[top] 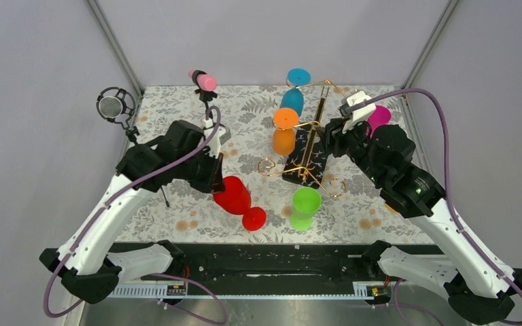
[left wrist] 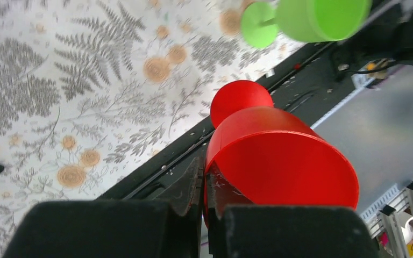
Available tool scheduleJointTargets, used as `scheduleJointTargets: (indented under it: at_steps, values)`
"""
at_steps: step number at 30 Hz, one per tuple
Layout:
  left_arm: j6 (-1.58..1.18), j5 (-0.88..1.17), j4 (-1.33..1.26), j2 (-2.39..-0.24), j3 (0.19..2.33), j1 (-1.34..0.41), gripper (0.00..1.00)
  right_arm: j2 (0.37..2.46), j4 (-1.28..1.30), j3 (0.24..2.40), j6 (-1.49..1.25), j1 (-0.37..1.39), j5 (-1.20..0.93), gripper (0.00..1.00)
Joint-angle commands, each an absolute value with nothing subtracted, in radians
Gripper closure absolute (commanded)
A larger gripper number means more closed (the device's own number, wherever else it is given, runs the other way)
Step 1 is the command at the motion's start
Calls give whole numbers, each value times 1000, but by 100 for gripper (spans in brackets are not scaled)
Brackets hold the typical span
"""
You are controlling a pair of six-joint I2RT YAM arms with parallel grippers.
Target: Place the wine glass upside down on the wine glass rack
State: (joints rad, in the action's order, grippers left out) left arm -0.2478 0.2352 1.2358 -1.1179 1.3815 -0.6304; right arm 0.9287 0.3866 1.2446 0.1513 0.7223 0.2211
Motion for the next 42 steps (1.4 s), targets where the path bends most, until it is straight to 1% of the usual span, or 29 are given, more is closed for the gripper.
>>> scheduleJointTargets:
  at_steps: [1, 5, 8, 12, 19, 24, 28, 34, 35, 40, 42]
  values:
    - [-216, 369, 1274, -1058, 1545, -632, 100, 914, 449, 1295, -34, 731, 173, 48]
    - [-224, 391, 1249, -1044, 1680, -633, 100, 925, 498, 1356, -173, 732, 142, 48]
    - [-249, 316, 1157, -1020, 1725, -633, 100, 947, 562, 1419, -327, 732, 86, 49]
    - [-283, 188, 1010, -1000, 1701, -633, 100, 965, 593, 1446, -525, 730, 25, 50]
    - [-290, 141, 835, -1007, 1669, -634, 100, 970, 490, 1335, -760, 731, -70, 52]
    - [-284, 132, 799, -1041, 1670, -632, 100, 984, 368, 1229, -899, 732, -146, 53]
    - [-284, 138, 774, -1051, 1665, -633, 100, 1000, 306, 1179, -942, 730, -180, 53]
    - [-290, 161, 750, -1056, 1649, -632, 100, 1012, 296, 1164, -931, 731, -167, 55]
    - [-293, 167, 746, -1054, 1645, -633, 100, 1013, 295, 1162, -925, 731, -161, 56]
    - [-305, 195, 725, -1049, 1624, -633, 100, 1009, 244, 1131, -897, 730, -124, 74]
    - [-312, 205, 719, -1049, 1619, -633, 100, 1010, 219, 1118, -891, 730, -114, 86]
